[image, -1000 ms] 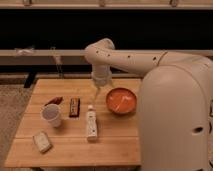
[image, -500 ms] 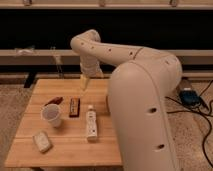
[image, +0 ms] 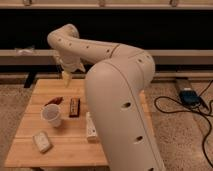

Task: Move the arm in a circular motion

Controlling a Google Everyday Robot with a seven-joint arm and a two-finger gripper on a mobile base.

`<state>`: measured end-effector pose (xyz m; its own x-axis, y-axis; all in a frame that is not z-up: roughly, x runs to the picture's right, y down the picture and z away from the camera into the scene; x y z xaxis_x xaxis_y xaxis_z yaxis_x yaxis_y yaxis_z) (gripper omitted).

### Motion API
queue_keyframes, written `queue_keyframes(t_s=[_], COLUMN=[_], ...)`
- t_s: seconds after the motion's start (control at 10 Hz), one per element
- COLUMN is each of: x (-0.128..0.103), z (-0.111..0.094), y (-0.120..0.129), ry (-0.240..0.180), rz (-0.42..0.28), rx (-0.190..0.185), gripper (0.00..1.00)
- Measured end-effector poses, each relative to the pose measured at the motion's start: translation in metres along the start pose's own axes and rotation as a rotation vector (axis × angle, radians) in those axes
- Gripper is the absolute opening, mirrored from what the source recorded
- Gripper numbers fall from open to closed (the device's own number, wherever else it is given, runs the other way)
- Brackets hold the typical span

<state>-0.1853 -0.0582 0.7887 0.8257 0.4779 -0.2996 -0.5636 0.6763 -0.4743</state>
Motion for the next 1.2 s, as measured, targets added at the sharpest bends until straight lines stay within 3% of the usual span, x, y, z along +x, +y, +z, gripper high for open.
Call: queue_keyframes(t_s=[0.4,0.7,0.9,1.1,1.2], x=[-0.03,-0.028,-0.014,0.011,0.034], z=[-0.024,-0.04,-0.05,-0.052,-0.052], y=[0.102,0.171,0.223,0.246,0.254], ry=[-0.062,-0.077,-0.082,-0.072,-0.059], rz=[-0.205,-0.331,-0.41,-0.426,-0.412], rx=[-0.004,0.03,0.043,0.029,0.009], gripper=[0.8,0.8,0.8,0.8,0.8])
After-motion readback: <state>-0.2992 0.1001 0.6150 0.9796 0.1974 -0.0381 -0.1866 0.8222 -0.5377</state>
